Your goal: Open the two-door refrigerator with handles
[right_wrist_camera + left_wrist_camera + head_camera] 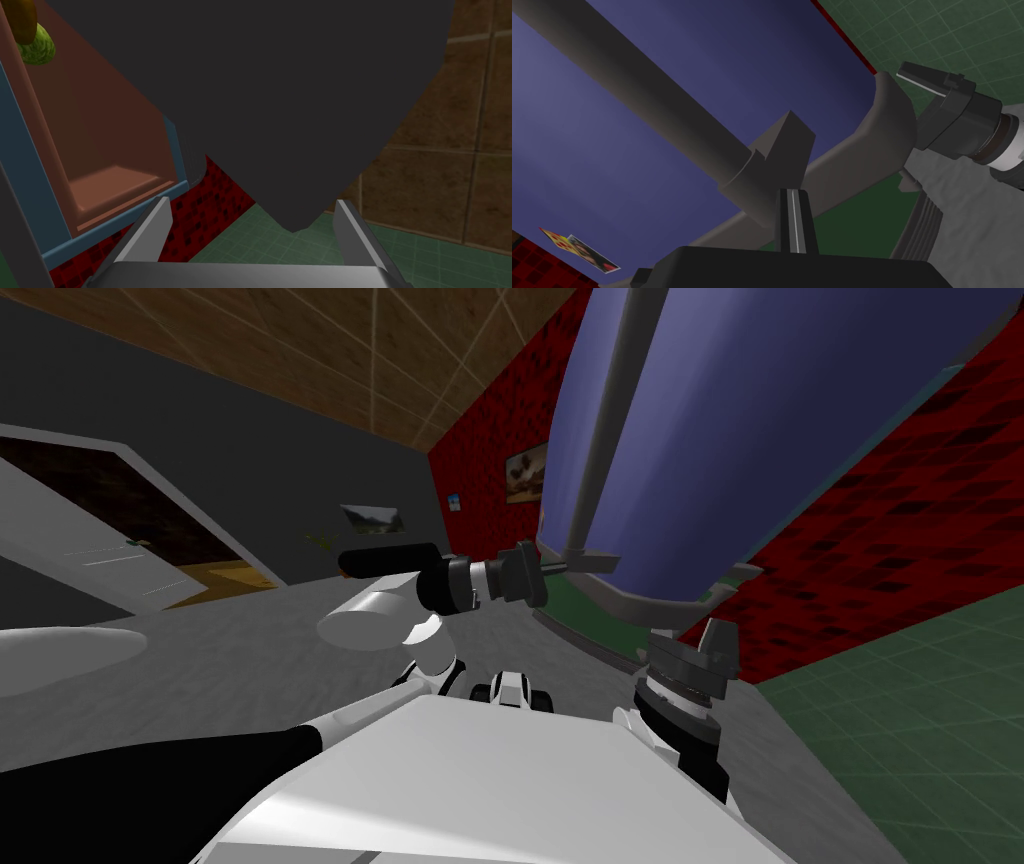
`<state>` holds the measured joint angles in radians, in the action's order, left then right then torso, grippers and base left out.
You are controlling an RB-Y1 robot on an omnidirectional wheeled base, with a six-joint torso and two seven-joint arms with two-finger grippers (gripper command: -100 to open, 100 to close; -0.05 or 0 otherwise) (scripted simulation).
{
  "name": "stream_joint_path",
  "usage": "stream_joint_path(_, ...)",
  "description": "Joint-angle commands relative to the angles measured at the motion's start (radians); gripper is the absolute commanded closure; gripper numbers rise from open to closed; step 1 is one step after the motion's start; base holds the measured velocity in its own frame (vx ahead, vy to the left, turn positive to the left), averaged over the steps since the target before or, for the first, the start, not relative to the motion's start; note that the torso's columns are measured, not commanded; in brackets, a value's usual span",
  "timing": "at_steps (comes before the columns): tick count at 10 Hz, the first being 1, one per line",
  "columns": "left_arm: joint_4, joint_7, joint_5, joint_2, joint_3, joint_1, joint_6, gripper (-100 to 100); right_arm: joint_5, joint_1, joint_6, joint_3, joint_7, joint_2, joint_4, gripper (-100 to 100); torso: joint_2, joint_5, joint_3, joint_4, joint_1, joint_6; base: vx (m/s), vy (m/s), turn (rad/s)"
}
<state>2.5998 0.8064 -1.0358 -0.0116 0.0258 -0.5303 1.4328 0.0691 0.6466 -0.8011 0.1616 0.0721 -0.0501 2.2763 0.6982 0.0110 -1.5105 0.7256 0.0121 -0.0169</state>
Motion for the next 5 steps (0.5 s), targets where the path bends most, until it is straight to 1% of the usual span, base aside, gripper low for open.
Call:
stream_joint_path(1, 0.006, 0.000, -0.039, -0.002, 0.001, 0.000, 0.000, 100, 0.003, 0.006, -0.011, 0.003, -0.002, 0.000, -0.001, 0, -0.004, 0.000, -0.003, -0.002, 0.001, -0.002, 0.091, 0.230, -0.087)
stream_joint_path(2, 0.006, 0.000, -0.039, -0.002, 0.001, 0.000, 0.000, 100, 0.007, 0.012, -0.021, 0.006, -0.003, 0.000, 0.000, 0, -0.006, 0.000, -0.004, -0.003, 0.002, -0.002, 0.082, 0.226, -0.061)
stream_joint_path(3, 0.009, 0.000, -0.068, -0.002, 0.000, 0.001, 0.000, 100, 0.010, 0.018, -0.033, 0.009, -0.005, 0.000, -0.001, 0, -0.007, 0.000, -0.006, -0.004, 0.001, -0.003, 0.093, 0.245, -0.086)
stream_joint_path(4, 0.009, 0.000, -0.068, -0.002, 0.000, 0.001, 0.000, 100, 0.014, 0.024, -0.044, 0.012, -0.007, 0.000, -0.001, 0, -0.009, 0.000, -0.007, -0.004, 0.002, -0.003, 0.075, 0.237, -0.056)
stream_joint_path(5, 0.012, -0.001, -0.096, -0.003, -0.001, 0.001, 0.000, 100, 0.017, 0.030, -0.056, 0.015, -0.008, 0.000, -0.001, 0, -0.009, 0.001, -0.008, -0.004, 0.001, -0.004, 0.064, 0.234, -0.075)
